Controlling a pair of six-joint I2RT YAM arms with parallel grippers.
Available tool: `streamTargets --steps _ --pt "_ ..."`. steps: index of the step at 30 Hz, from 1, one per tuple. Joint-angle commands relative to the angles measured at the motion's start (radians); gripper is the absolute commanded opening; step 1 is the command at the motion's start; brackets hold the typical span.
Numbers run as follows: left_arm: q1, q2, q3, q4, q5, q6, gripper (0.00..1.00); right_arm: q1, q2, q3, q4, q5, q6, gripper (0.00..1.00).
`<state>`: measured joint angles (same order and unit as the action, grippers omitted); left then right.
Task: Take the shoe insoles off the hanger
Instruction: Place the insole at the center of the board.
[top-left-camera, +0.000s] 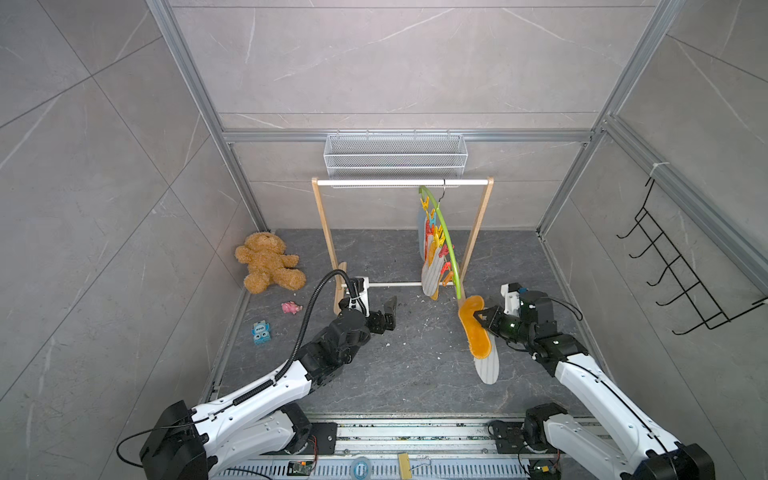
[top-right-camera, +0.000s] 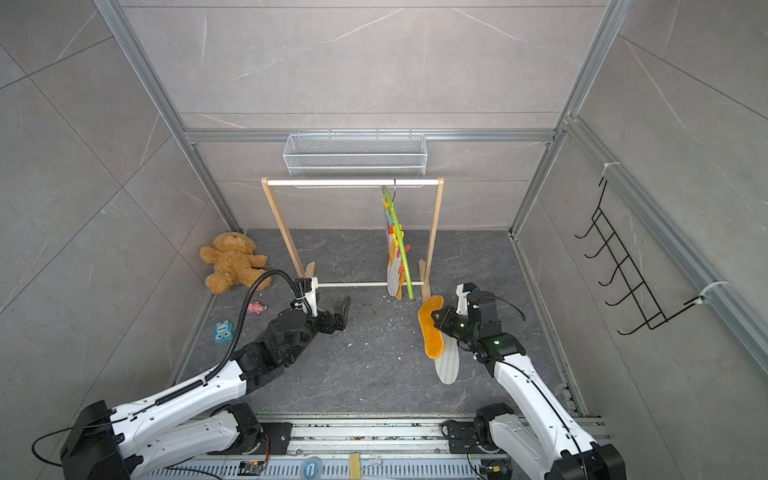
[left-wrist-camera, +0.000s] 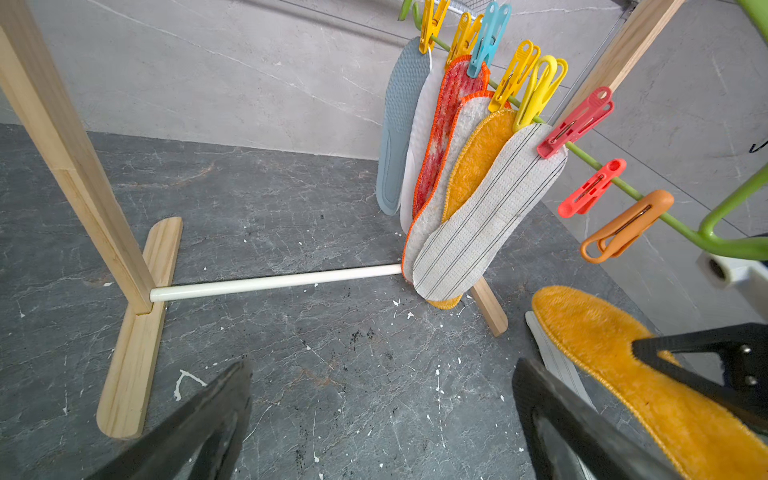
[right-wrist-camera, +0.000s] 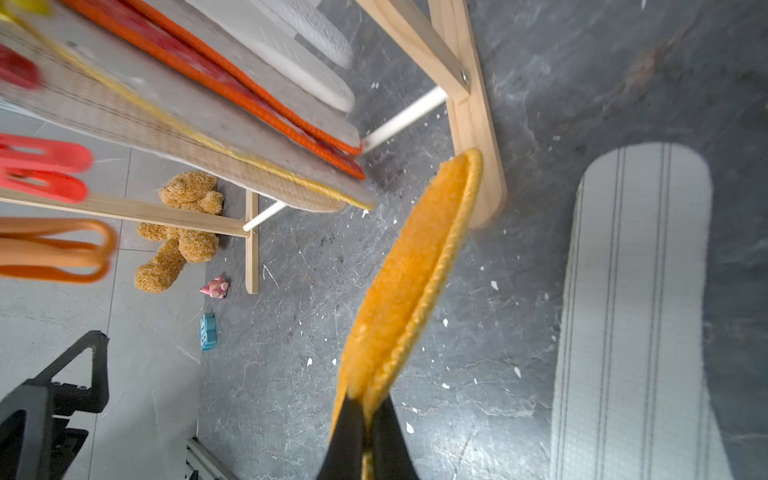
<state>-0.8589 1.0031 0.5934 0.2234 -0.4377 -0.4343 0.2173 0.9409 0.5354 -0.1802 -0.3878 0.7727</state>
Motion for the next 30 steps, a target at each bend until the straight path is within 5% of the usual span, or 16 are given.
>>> streamTargets --steps 1,8,30 --pt "0.005 0.002 0.02 0.022 -0.024 -0.023 1.0 0.044 -0.002 -0.065 0.193 -0.017 0.113 0.0" --pt "0.012 0.01 0.021 0.02 -0.029 -0.026 1.0 0.133 0.073 -0.142 0.311 0.05 0.183 0.0" --pt "0.02 0.027 0.007 0.033 -0.022 -0.051 1.0 0.152 0.228 -0.256 0.397 0.114 0.29 0.0"
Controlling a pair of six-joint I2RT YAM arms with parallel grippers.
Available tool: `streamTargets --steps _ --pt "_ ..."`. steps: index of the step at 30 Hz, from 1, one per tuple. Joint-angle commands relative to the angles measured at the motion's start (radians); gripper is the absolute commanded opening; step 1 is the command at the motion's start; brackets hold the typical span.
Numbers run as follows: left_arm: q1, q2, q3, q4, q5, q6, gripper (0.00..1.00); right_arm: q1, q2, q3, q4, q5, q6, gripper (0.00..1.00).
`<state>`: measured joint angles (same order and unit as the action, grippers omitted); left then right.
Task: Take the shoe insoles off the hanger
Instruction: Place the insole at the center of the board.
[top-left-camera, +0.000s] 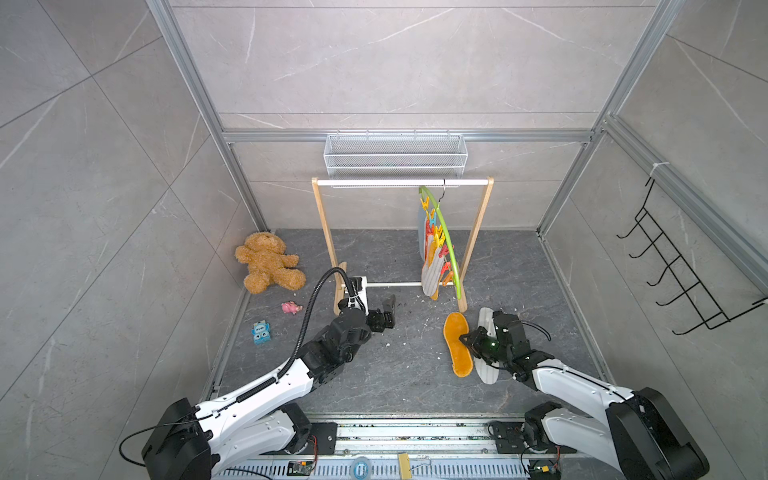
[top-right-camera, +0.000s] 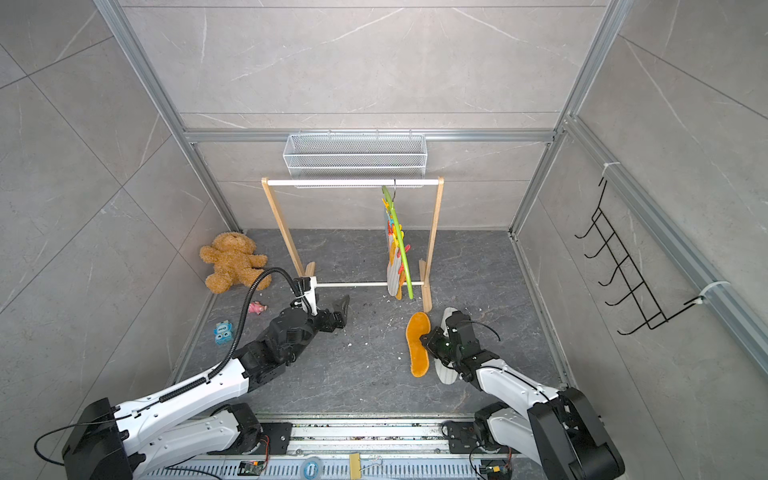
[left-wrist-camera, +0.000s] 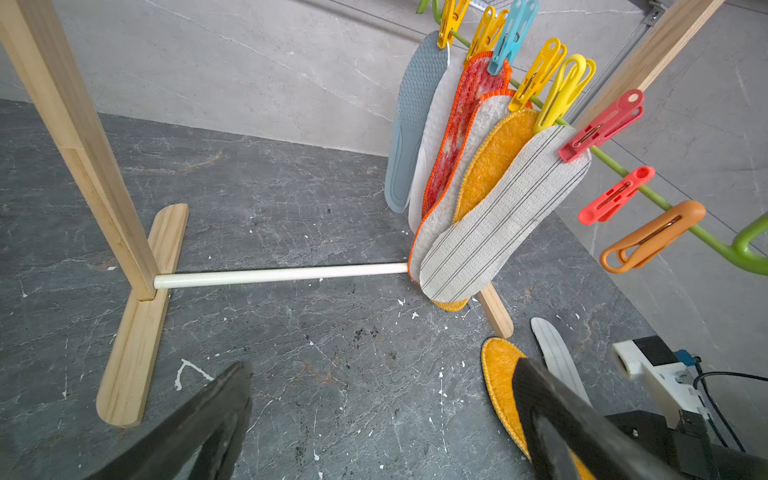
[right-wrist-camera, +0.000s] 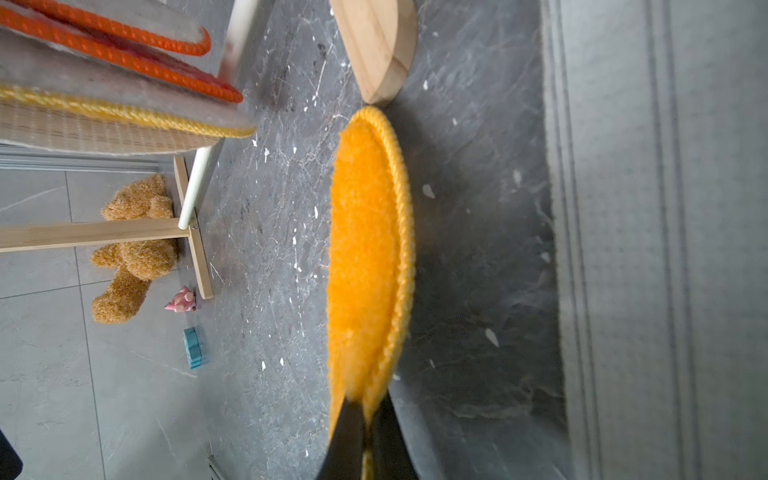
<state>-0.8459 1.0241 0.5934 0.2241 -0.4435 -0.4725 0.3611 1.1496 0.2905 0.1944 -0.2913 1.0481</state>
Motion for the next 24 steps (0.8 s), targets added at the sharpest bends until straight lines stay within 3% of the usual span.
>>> streamTargets --steps 1,17,24 --pt "0.007 0.007 0.008 0.032 -0.015 -0.012 1.0 0.01 0.026 -0.011 0.025 0.017 0.015 0.0" --pt "0.014 0.031 0.012 0.041 -0.003 -0.017 1.0 0.044 0.119 0.006 0.051 0.009 0.014 0.01" --pt "0.016 0.039 0.014 0.045 0.001 -0.021 1.0 0.055 0.113 0.003 0.04 0.023 0.044 0.23"
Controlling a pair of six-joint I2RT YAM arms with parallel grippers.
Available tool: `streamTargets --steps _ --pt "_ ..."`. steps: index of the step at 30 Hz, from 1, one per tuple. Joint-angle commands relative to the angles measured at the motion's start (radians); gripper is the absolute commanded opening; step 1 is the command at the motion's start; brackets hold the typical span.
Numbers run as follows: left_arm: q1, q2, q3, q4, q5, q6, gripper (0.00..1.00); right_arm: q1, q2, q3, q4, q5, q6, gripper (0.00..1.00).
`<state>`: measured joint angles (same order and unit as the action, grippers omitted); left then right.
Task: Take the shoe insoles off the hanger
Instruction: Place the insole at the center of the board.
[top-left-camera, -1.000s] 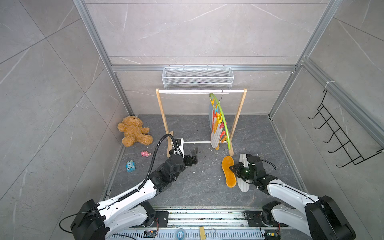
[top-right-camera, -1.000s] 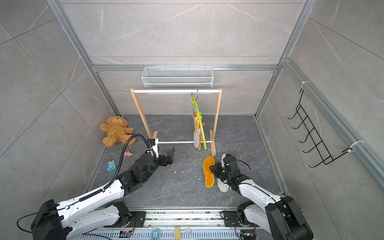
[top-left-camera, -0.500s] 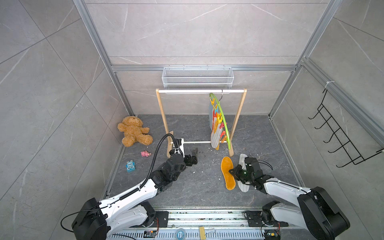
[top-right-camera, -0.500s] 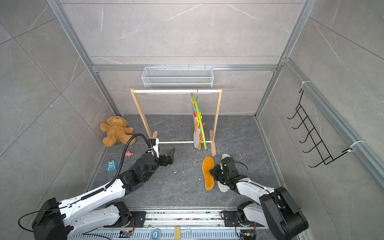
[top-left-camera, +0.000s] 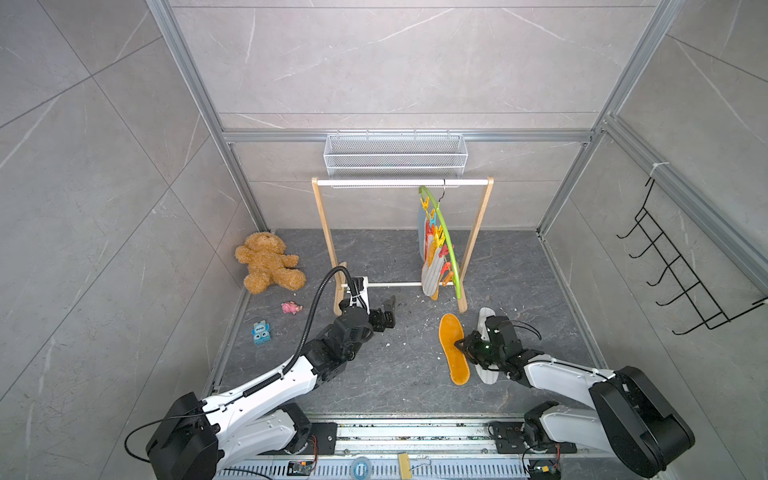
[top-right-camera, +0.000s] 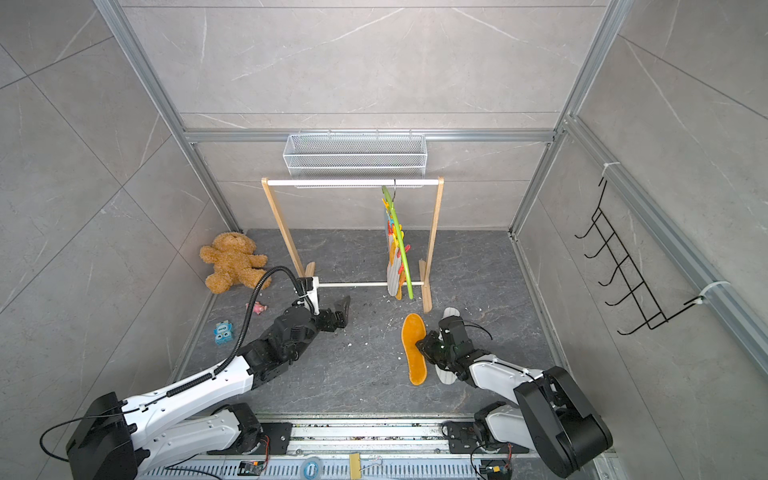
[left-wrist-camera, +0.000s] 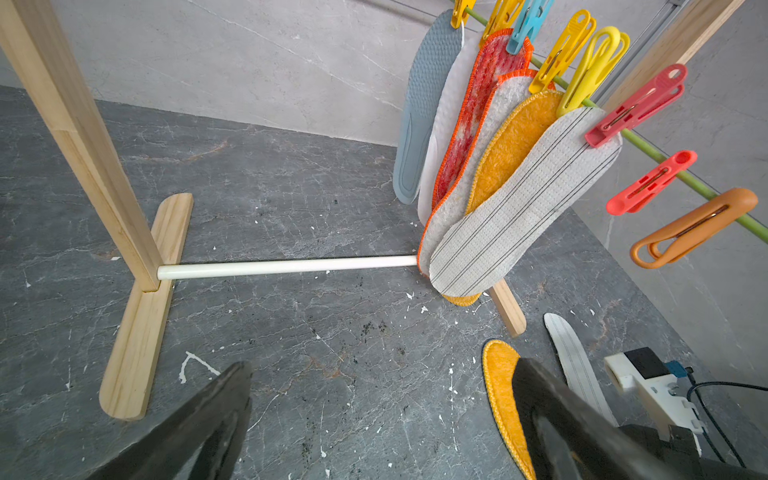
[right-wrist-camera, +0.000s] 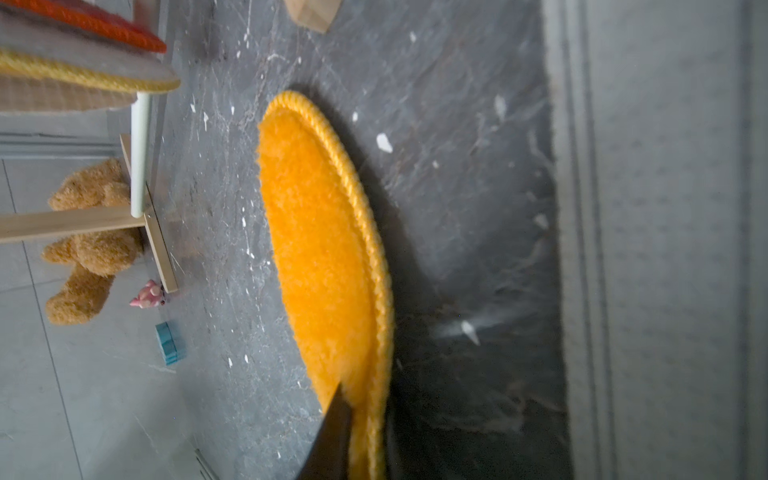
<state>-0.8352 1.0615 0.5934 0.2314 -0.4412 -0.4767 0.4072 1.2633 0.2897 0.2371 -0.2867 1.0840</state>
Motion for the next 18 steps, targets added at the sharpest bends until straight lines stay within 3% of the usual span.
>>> streamTargets --steps 1,10,18 --pt "0.006 0.003 0.013 0.039 0.001 -0.017 1.0 0.01 -0.002 0.001 -0.004 0.021 0.01 0.26" --pt "0.008 -0.001 0.005 0.039 0.005 -0.019 0.99 0.014 -0.055 0.004 -0.064 0.041 0.005 0.5" --pt "0.013 0.0 0.0 0.033 0.01 -0.017 0.99 0.013 -0.145 0.081 -0.288 0.141 -0.088 0.77"
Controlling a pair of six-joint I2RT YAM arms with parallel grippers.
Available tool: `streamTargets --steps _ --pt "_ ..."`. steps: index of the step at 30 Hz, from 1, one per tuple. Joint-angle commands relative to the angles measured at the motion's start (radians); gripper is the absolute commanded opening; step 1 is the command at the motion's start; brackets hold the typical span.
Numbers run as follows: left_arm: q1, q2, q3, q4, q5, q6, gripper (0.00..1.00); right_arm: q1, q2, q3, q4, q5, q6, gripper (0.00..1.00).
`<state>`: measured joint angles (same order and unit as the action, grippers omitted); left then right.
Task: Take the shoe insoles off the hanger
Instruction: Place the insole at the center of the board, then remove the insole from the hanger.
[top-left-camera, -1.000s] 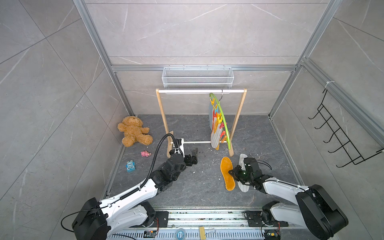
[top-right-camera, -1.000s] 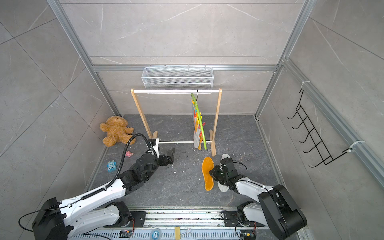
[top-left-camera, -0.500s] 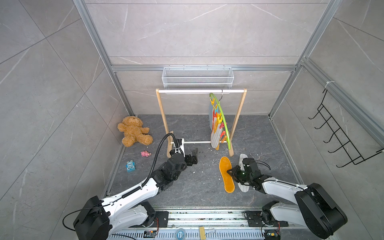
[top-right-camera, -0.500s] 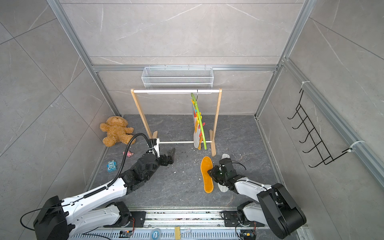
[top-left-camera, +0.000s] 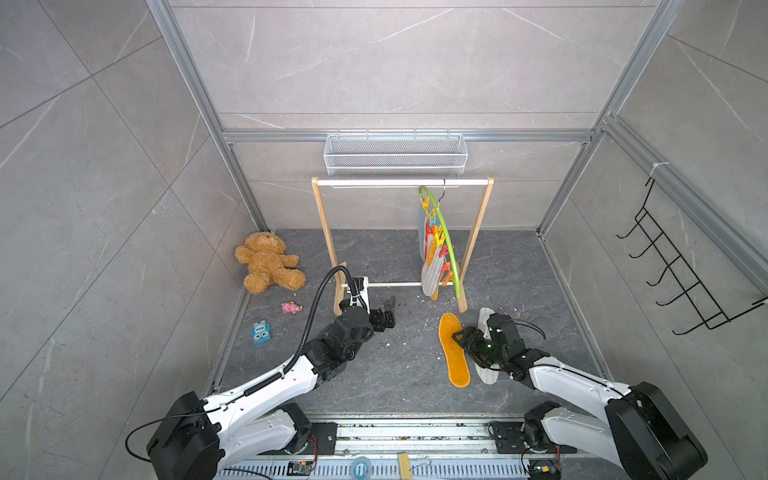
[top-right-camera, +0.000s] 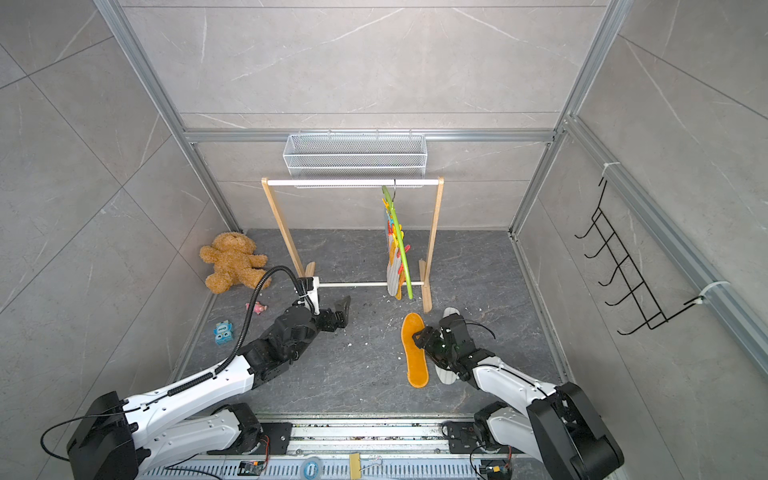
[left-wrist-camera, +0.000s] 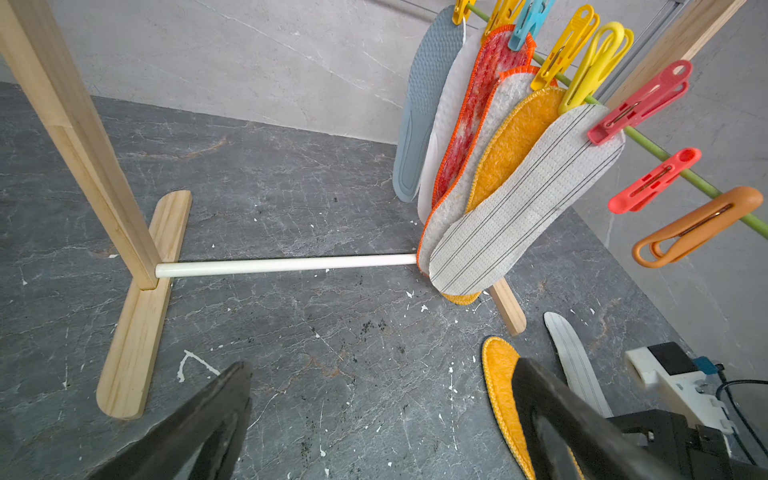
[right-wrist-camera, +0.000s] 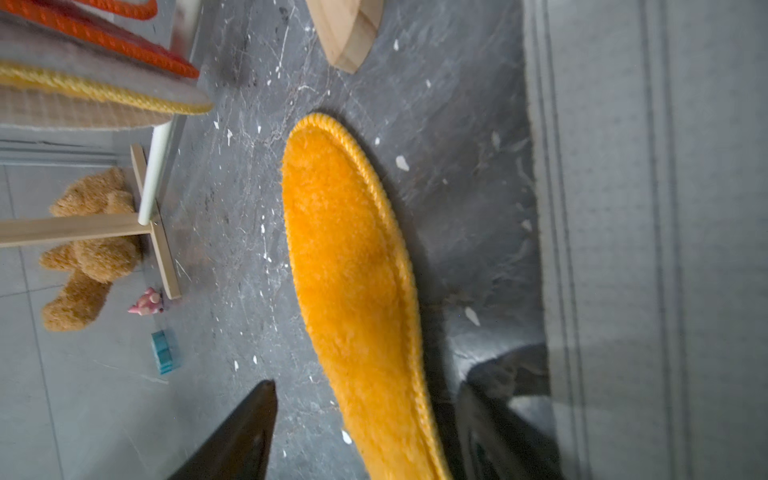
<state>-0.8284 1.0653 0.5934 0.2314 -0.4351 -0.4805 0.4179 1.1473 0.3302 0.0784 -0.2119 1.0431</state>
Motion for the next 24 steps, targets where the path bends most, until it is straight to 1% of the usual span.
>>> streamTargets --steps 1,5,10,14,19,24 --pt "0.006 -0.002 0.0 0.031 0.003 -0.008 0.99 0.003 -0.038 0.054 -0.155 0.078 -0.058 0.79" --pt "0.008 -0.001 0.007 0.02 -0.003 0.01 0.98 0.002 -0.065 0.102 -0.234 0.117 -0.098 0.85" --pt "0.008 0.029 0.019 0.019 -0.014 0.04 0.98 -0.004 -0.103 0.179 -0.318 0.153 -0.163 0.89" --pt "0.008 0.105 0.052 0.046 0.039 0.092 0.97 -0.015 -0.158 0.233 -0.359 0.196 -0.227 0.91" --pt "0.005 0.235 0.075 0.18 0.134 0.165 0.92 -0.029 -0.245 0.281 -0.401 0.267 -0.304 0.92" --pt "-0.001 0.374 0.089 0.346 0.191 0.224 0.9 -0.063 -0.304 0.346 -0.437 0.182 -0.391 0.94"
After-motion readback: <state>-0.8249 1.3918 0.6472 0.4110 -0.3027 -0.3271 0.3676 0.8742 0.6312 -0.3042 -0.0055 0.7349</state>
